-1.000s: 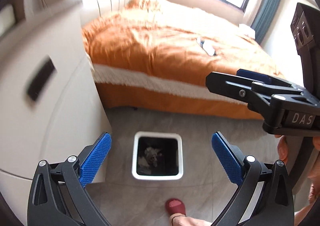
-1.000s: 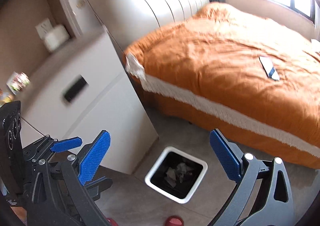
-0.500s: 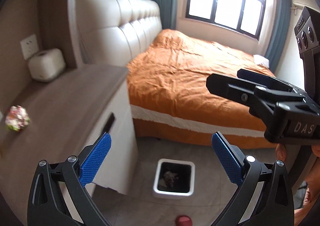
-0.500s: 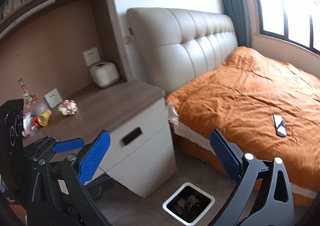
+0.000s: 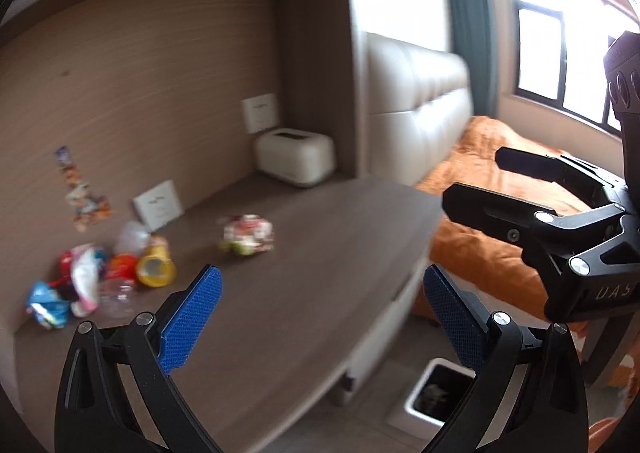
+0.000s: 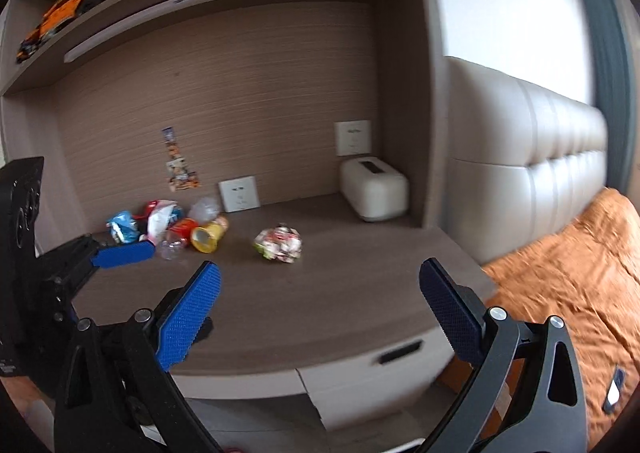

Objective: Collect trash
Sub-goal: 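Move both open tools back to the desk toward the remaining trash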

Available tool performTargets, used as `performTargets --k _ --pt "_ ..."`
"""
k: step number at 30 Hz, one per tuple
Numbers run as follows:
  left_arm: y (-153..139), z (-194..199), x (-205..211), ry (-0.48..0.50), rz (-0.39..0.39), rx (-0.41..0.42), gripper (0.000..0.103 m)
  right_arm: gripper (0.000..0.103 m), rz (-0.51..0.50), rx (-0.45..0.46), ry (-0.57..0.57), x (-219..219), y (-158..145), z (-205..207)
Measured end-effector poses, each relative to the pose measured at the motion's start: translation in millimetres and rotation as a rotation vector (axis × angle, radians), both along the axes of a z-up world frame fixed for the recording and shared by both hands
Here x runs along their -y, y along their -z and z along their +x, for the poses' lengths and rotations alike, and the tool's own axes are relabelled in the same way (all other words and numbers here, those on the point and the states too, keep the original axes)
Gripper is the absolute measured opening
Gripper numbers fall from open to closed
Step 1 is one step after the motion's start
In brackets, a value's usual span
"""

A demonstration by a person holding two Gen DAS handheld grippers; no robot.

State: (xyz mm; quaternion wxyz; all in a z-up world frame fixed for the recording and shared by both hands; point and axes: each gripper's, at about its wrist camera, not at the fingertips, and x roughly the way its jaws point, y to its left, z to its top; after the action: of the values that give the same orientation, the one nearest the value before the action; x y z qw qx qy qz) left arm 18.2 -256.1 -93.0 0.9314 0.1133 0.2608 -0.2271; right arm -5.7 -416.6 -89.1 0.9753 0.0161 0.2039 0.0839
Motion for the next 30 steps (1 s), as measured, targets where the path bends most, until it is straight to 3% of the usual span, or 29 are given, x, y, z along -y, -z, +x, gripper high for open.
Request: performTargets --k 5,13,19,26,30 --pt "1 40 -49 -0.107 0.048 0.032 0.098 0.099 -0.006 -0.028 -0.066 -31 3 46" --pt "33 123 -104 -0.230 0.103 -0.005 0.098 0.099 -0.063 -0.123 -0.089 -70 29 118" --pt "54 164 -114 -0.223 0.103 -0.029 0.098 0.099 -0.055 -0.172 -0.068 -74 53 172" --pt "78 212 -119 -0.245 0.197 -0.037 0.098 0.099 -0.067 -0.201 -0.059 -79 76 220" --pt "91 227 -129 -0.260 0.221 -0.081 0.097 0.099 -0.070 -0.212 -0.060 -84 83 233"
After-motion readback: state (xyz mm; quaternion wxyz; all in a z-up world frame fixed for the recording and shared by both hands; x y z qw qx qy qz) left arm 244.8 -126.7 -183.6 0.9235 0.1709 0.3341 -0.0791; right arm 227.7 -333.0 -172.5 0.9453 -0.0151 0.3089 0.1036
